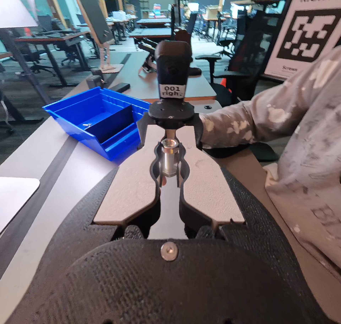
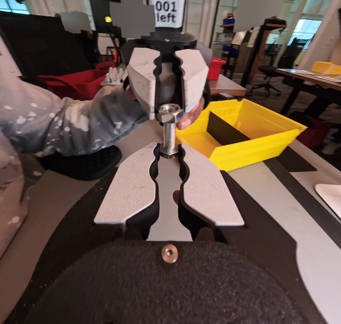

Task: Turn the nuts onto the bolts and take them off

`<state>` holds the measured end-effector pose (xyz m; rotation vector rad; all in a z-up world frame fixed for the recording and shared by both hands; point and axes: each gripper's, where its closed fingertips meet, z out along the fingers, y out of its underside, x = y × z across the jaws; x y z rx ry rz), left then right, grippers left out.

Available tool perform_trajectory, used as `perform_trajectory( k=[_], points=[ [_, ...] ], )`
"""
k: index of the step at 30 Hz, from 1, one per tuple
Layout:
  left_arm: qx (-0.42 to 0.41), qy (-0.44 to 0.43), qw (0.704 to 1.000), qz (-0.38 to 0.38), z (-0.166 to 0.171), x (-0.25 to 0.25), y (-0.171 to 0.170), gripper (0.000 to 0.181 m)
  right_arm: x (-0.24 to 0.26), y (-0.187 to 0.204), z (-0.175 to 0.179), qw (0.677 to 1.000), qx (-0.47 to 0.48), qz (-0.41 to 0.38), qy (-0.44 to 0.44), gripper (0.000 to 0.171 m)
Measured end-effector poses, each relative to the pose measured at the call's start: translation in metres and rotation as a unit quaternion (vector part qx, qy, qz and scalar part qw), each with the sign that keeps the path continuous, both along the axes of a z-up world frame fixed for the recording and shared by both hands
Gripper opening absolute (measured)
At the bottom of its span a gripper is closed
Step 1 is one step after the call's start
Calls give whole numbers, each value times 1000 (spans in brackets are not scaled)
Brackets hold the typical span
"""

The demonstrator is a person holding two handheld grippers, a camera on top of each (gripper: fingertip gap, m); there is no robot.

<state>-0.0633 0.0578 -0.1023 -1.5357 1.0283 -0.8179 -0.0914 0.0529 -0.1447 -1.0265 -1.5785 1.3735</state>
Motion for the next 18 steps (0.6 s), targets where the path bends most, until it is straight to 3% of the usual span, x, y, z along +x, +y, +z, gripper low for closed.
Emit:
perform_trajectory(
  k=[11,18],
  points=[
    [-68,0,986,-155,-17,16,-42,18,21,-53,-20,982,-5,179,-56,18],
    [-65,-7,986,-156,-18,12,-41,25,20,-53,-23,982,8,172,-71,18]
  ],
)
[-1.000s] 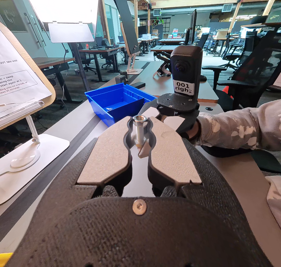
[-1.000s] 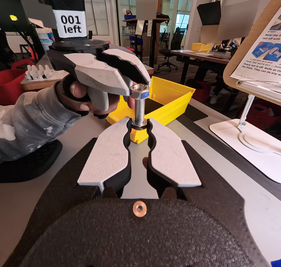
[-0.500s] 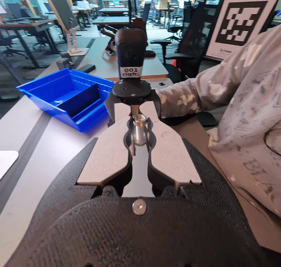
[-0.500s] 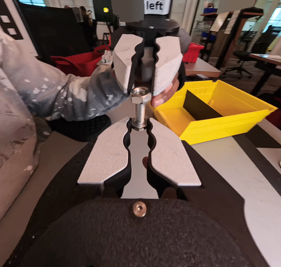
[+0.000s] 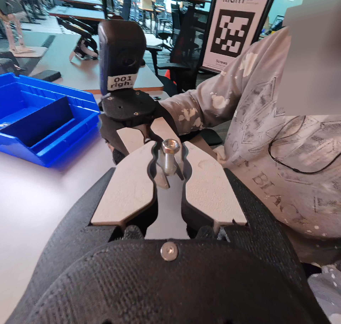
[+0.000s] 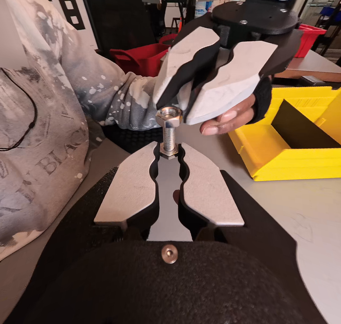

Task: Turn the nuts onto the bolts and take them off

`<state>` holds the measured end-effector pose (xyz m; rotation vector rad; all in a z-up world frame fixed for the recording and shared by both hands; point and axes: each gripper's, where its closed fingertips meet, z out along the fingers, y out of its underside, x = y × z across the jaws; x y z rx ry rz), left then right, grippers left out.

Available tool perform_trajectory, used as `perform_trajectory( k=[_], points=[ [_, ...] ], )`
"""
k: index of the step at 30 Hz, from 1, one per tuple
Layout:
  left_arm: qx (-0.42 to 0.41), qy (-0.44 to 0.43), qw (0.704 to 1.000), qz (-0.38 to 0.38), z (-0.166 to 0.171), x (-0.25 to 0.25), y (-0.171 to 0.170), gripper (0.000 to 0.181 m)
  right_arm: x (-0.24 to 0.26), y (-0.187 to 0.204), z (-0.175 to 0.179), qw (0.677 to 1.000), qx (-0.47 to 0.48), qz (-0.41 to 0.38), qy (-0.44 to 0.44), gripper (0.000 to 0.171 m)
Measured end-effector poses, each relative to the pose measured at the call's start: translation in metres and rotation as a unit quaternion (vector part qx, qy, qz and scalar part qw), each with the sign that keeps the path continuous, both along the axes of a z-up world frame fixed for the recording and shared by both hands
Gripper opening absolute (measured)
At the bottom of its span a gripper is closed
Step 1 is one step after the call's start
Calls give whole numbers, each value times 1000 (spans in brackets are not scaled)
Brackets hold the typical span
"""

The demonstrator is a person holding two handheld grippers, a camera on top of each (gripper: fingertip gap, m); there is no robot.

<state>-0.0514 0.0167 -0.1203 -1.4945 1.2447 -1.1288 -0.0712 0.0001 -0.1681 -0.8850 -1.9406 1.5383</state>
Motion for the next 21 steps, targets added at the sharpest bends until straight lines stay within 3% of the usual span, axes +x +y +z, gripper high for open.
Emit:
perform_trajectory(
  k=[5,10,14,21],
  points=[
    [34,-36,994,98,17,-14,29,36,-10,30,6,996,13,-92,10,19],
    [68,-42,979,188,21,-20,56,36,-18,68,16,979,-6,-201,25,19],
    [88,-32,970,224,17,-15,68,33,-19,80,17,972,-12,-235,24,19],
    [80,-29,971,223,11,-9,71,22,-22,80,14,969,-2,-247,19,19]
  ],
)
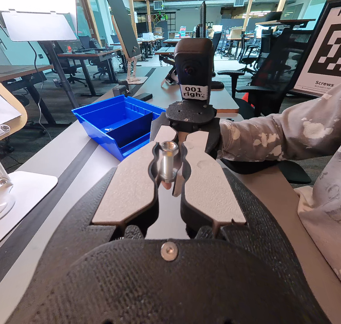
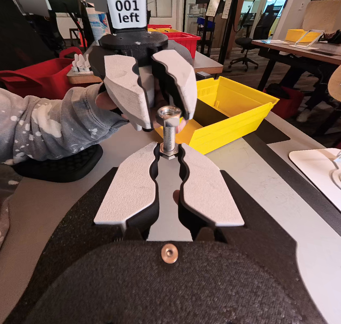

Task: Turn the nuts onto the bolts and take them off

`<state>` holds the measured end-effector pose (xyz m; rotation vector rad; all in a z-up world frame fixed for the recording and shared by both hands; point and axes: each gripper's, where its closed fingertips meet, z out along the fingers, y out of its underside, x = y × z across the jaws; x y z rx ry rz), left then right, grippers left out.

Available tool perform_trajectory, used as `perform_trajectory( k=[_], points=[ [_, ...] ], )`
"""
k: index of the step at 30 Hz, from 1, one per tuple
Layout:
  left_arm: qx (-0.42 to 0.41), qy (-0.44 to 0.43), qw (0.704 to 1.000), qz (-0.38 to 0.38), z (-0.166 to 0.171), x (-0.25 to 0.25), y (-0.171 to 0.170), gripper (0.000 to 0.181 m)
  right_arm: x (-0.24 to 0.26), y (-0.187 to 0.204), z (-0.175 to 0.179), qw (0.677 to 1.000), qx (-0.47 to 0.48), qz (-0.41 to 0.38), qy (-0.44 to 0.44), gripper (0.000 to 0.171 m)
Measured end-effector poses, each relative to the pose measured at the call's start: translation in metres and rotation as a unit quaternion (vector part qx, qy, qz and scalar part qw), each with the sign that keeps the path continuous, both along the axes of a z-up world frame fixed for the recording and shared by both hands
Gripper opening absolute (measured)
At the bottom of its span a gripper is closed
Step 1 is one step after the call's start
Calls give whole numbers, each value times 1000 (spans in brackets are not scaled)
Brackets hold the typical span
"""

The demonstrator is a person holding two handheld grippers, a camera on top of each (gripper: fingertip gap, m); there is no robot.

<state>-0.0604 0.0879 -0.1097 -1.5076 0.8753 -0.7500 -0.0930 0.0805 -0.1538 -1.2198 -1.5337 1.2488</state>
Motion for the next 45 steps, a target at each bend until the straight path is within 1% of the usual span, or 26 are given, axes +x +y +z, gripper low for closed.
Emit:
perform_trajectory(
  k=[3,7,9,12,15,19,21,24,27,30,33,37,41,45],
  points=[
    [-3,14,1000,8,-3,0,2,20,-1,1,-4,1000,15,-9,-12,19],
    [0,57,998,40,-9,-3,7,20,-2,9,-10,998,34,-37,-35,19],
    [-2,56,998,36,-9,-3,6,20,-2,9,-10,998,37,-39,-36,18],
    [-18,49,999,8,-10,-2,-1,20,-1,4,-11,998,46,-24,-36,18],
    [-29,65,996,-47,-15,2,-17,20,1,-12,-15,997,54,28,-43,19],
    [-53,57,985,-156,-14,11,-52,20,12,-52,-14,987,36,153,-32,18],
    [-60,61,976,-199,-16,15,-67,20,18,-69,-15,978,31,202,-35,18],
    [-65,73,966,-239,-20,20,-82,20,25,-87,-19,966,26,253,-45,18],
    [-73,85,961,-254,-26,21,-87,20,28,-94,-25,960,30,272,-62,19],
    [-75,91,960,-255,-28,20,-87,21,28,-95,-27,960,33,271,-68,19],
    [-74,92,964,-237,-30,17,-81,28,26,-90,-27,963,36,259,-65,19],
    [-65,75,971,-218,-25,14,-72,31,22,-80,-26,970,38,233,-61,19],
    [-42,51,985,-157,-17,8,-50,31,13,-56,-20,984,37,164,-50,19],
    [-6,18,997,-68,-3,-3,-22,33,3,-22,-8,998,25,57,-33,19]
  ],
)
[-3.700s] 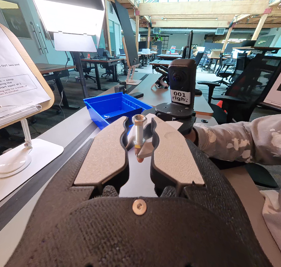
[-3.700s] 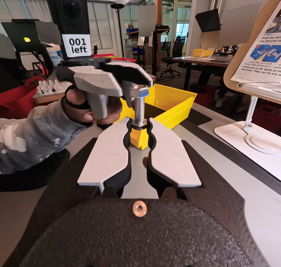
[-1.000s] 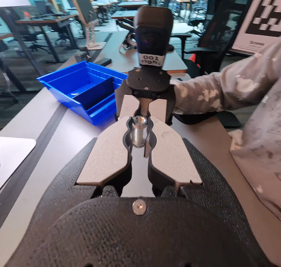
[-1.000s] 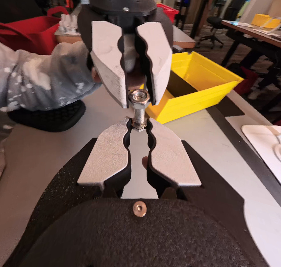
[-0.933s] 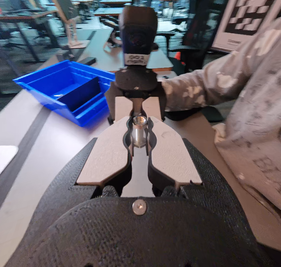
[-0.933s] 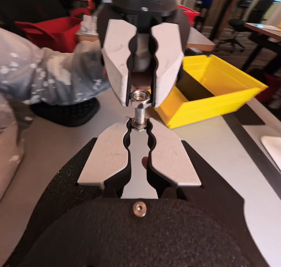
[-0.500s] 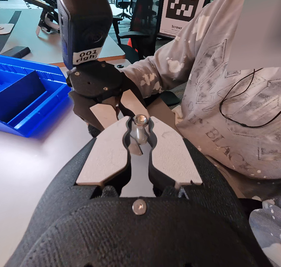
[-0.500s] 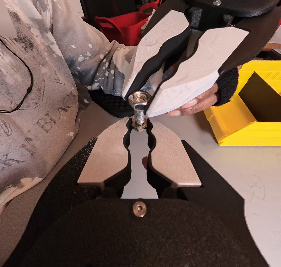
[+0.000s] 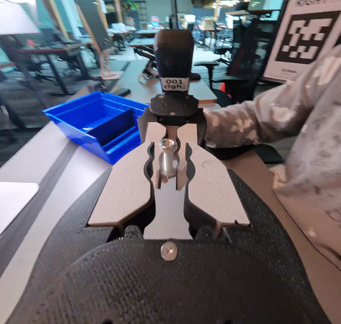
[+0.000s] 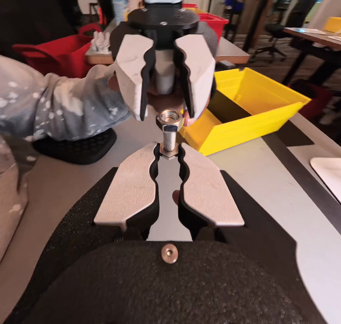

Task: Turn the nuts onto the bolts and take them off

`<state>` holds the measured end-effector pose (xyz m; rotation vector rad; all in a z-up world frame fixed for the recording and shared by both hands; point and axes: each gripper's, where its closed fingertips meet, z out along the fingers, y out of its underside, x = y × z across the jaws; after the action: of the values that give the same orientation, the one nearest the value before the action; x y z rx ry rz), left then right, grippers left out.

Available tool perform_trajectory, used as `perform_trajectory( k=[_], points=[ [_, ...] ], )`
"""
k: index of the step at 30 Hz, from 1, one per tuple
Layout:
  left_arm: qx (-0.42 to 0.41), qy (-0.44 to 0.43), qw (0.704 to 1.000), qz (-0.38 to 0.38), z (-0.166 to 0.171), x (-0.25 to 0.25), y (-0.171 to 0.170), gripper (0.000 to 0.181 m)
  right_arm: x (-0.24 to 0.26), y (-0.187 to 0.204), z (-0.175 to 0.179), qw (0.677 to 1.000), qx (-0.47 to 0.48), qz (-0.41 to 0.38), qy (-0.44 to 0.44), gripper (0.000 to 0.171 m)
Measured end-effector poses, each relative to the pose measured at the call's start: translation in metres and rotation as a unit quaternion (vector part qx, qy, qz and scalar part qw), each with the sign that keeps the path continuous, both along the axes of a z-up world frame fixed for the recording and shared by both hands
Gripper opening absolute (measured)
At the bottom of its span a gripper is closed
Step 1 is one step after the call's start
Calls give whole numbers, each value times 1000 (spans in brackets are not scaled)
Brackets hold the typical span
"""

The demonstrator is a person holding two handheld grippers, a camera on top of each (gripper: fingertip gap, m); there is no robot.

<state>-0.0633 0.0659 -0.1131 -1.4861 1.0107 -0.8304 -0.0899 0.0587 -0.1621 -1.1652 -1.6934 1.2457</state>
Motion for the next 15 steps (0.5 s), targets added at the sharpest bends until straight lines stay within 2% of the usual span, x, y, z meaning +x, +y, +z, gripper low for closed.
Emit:
perform_trajectory(
  k=[5,15],
  points=[
    [28,-18,997,63,7,-4,18,32,-2,19,5,998,-10,-58,6,19],
    [36,-34,996,69,13,-12,19,25,1,12,15,999,-11,-41,25,19]
  ],
)
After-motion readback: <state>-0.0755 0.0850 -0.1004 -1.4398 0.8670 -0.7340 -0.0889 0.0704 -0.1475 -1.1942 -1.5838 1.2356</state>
